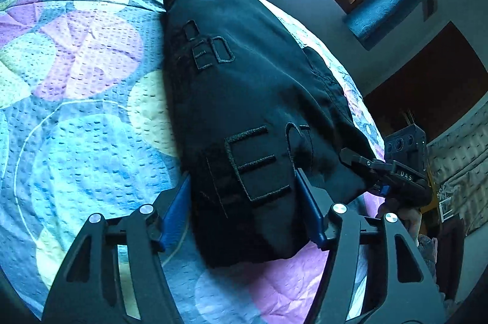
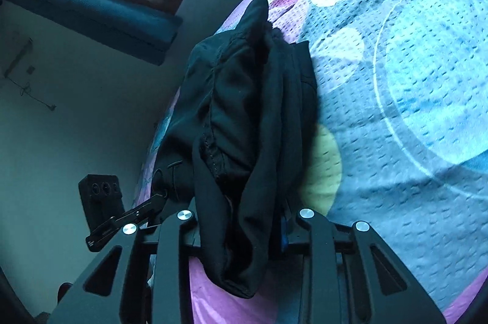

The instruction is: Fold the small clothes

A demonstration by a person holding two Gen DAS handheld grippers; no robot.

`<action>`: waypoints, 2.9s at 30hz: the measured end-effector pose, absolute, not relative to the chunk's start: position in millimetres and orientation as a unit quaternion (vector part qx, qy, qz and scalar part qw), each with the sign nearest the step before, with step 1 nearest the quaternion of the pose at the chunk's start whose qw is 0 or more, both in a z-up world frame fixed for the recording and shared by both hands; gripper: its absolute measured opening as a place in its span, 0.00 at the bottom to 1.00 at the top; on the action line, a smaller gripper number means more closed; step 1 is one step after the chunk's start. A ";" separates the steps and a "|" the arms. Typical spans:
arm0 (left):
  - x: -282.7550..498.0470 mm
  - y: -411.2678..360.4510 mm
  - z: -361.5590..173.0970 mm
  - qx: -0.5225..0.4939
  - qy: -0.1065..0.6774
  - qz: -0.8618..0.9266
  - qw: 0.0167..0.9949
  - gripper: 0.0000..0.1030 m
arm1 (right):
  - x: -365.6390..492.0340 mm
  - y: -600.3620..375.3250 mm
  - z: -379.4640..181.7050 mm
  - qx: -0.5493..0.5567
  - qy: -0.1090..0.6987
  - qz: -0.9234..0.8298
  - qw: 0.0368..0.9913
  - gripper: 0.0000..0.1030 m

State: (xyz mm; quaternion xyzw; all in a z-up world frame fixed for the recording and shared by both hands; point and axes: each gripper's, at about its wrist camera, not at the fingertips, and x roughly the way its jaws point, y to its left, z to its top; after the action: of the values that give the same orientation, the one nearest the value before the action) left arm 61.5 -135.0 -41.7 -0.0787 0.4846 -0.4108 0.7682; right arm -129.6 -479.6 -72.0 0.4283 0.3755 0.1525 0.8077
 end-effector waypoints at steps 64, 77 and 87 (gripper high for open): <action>171.0 -184.1 -71.8 -0.073 0.460 -0.430 0.774 0.76 | -38.5 -536.0 -91.9 0.408 0.338 0.163 0.832 0.44; 176.3 -181.2 -69.8 -0.088 0.460 -0.435 0.769 0.78 | -37.3 -538.2 -89.1 0.417 0.329 0.173 0.830 0.52; 182.9 -176.3 -69.6 -0.118 0.479 -0.471 0.731 0.89 | -45.9 -549.8 -82.3 0.420 0.349 0.188 0.817 0.71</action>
State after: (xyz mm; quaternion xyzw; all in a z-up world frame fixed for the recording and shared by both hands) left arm 182.9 -176.3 -69.6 -0.1181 0.4794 -0.4711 0.7310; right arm -45.9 -549.8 -82.3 0.4196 0.3492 0.1876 0.8165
